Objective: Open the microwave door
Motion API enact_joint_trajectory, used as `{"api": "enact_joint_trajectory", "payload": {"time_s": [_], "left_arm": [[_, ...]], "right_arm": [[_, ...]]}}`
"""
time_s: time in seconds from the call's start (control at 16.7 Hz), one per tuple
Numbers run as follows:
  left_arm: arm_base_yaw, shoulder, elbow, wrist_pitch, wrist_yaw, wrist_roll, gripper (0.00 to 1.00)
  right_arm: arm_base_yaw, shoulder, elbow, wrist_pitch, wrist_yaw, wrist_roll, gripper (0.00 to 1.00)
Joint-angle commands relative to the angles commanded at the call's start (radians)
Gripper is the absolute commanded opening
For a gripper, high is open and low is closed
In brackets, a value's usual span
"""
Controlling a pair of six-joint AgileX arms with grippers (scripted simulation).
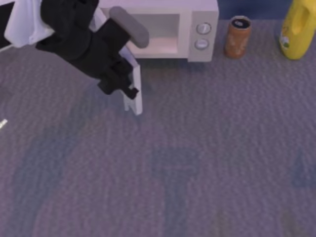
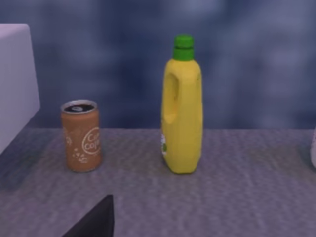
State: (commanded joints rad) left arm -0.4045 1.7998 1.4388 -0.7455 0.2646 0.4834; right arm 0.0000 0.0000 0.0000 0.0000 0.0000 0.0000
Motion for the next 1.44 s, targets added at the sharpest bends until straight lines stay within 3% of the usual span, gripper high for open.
{"api": "enact_joint_trajectory", "payload": {"time_s": [1.44], "left_arm": [[0.011,-0.005,-0.006,-0.006,0.013,0.026,0.00]], "right_arm": [[0.000,0.000,0.000,0.000,0.000,0.000,1.00]]}}
